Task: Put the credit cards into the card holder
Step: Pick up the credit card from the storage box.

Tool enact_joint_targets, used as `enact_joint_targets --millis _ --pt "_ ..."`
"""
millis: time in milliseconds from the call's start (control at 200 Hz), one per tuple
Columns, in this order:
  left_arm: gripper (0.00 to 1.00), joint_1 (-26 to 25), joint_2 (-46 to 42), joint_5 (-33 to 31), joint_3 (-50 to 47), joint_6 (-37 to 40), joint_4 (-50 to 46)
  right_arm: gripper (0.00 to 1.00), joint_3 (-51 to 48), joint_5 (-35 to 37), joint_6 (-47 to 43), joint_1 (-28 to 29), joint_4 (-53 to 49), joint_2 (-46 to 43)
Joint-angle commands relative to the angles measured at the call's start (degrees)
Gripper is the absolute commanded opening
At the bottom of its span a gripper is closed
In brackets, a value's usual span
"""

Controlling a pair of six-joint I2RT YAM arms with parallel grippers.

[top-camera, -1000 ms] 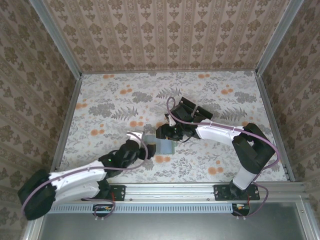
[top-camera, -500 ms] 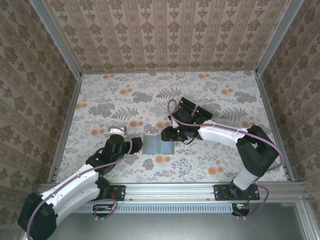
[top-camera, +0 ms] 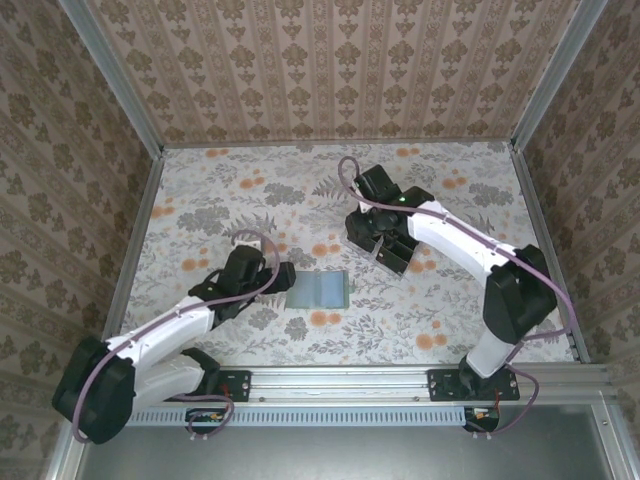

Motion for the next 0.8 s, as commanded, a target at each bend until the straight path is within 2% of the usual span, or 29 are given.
enact_joint_targets --millis 0,370,795 --pt "1.00 0.75 1.58 0.89 2.57 1.75 -1.15 0.44 2.68 4.84 -4.63 0.10 -5.44 3.29" --pt "1.00 2.35 3.15 1.59 2.81 1.40 -0.23 0.33 7.08 8.51 -8.12 0.18 -6.11 11.05" --pt "1.00 2.79 3.92 2.24 2.68 0.71 0.59 0.33 8.95 11.97 -10.88 1.14 -6.29 15.74"
